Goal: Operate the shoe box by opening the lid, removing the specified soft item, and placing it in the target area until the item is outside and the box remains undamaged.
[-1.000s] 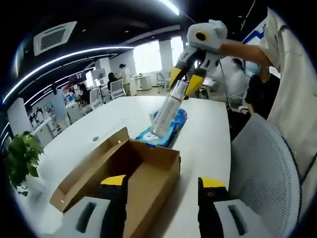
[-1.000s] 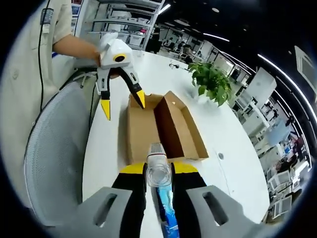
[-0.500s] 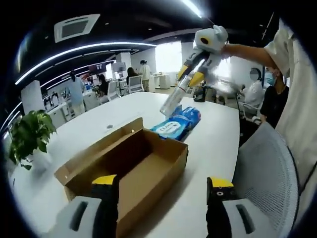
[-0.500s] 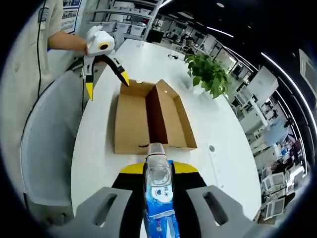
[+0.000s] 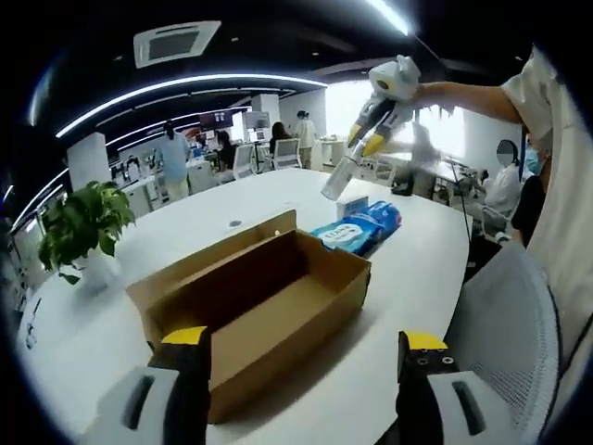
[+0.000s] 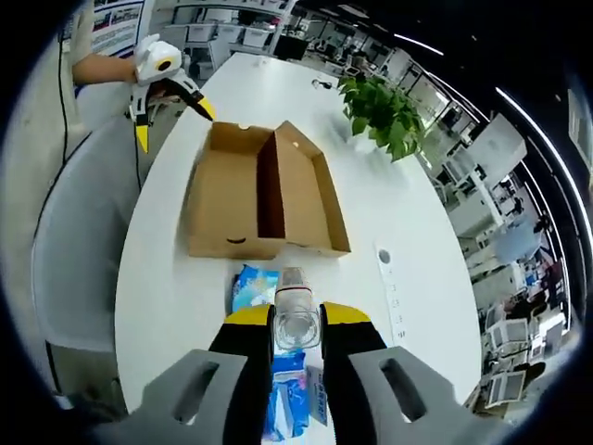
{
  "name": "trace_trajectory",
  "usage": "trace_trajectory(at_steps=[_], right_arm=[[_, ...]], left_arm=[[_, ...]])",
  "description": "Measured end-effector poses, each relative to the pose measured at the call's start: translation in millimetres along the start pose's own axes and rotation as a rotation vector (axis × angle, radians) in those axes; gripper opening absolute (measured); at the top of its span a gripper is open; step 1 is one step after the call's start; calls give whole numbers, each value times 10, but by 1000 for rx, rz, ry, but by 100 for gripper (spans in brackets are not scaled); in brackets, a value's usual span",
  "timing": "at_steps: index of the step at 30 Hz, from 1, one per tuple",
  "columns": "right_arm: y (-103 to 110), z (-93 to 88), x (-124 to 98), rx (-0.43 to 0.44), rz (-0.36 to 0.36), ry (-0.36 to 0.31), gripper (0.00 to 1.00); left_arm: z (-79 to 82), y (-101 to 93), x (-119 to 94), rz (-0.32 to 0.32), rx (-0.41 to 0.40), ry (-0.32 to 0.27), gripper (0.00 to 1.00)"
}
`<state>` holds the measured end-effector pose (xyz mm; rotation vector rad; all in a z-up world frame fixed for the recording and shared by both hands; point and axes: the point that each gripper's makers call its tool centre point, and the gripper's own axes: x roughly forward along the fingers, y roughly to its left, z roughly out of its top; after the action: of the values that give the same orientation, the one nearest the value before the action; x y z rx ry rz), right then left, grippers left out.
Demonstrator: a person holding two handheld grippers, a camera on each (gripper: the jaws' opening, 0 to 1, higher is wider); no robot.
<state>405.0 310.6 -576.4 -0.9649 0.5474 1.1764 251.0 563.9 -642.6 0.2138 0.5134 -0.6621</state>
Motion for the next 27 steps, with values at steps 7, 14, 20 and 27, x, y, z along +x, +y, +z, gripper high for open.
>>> trace_trajectory(at_steps=[7,14,20,27], right_arm=[[-141,-165,187,-4,51,84,16],[-295,-330,361,-3,105,177,16],[-356,-477,554,3,145,256,16],[-442,-547,733,10,167,302,16]], left_arm=[[-48,136,-147,76,-52,-21,92],[-64,178,-210,111,-82,-26,100],[-103,176,-233,121,-97,-12,100],[-105,202,-237,126,-99,-3,100]])
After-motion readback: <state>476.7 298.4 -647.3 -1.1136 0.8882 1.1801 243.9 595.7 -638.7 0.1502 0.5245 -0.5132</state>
